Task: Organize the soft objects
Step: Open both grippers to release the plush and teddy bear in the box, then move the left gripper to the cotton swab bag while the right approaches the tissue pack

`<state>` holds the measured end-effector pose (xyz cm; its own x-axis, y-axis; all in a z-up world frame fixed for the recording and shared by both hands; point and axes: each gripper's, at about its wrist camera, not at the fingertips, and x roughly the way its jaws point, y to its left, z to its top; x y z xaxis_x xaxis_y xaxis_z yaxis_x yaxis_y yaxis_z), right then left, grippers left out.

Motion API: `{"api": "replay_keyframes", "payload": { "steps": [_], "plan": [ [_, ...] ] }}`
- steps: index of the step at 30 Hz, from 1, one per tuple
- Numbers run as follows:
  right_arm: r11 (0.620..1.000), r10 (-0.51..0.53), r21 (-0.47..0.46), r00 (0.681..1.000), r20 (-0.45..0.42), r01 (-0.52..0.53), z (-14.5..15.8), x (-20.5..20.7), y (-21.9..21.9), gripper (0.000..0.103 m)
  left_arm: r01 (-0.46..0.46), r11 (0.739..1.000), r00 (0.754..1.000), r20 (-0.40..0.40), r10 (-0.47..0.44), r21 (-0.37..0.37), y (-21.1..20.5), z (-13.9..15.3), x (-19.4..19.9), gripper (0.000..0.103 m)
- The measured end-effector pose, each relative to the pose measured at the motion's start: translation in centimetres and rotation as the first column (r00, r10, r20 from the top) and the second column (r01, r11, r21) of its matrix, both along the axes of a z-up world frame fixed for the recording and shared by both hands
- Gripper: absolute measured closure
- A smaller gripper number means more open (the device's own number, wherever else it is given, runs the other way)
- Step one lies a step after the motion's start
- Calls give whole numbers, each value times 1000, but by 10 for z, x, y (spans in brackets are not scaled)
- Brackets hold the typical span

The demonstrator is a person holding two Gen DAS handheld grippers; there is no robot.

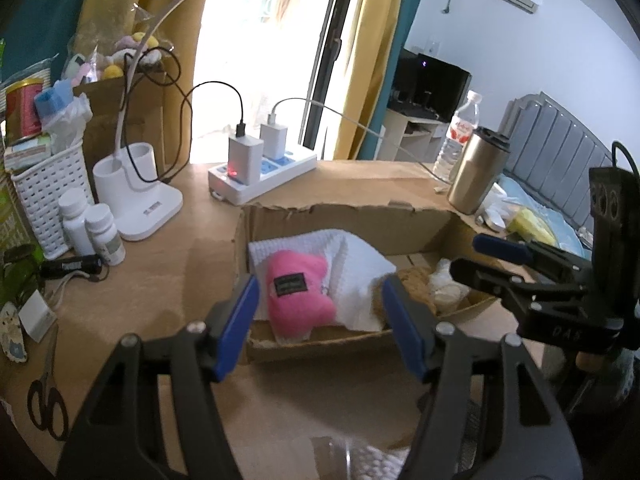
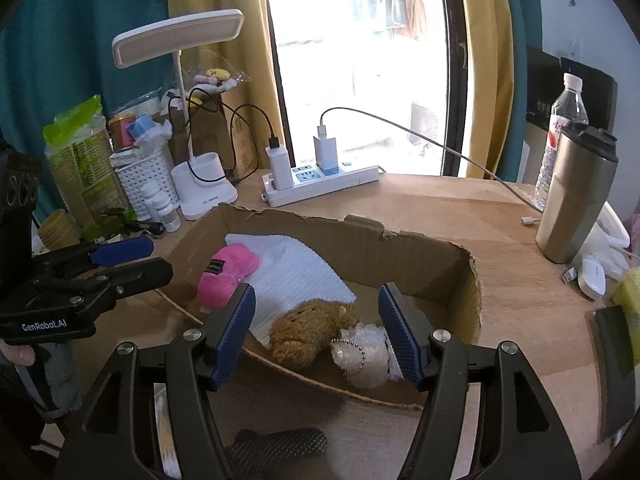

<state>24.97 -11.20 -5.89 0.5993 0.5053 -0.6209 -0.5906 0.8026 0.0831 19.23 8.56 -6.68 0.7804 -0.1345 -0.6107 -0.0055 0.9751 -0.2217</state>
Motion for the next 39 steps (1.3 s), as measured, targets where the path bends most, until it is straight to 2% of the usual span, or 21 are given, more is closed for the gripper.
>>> {"api": "replay_keyframes", "payload": {
  "steps": [25, 39],
  "plan": [
    [1000, -24, 0, 999, 43, 24, 11, -53, -25, 29, 16, 1000, 999, 38, -16, 8, -26, 11, -54, 37],
    [999, -32, -11, 999, 36, 33, 2, -85, -42, 29, 25, 1000, 999, 24, -26, 5, -42, -1, -86, 37]
  ]
}}
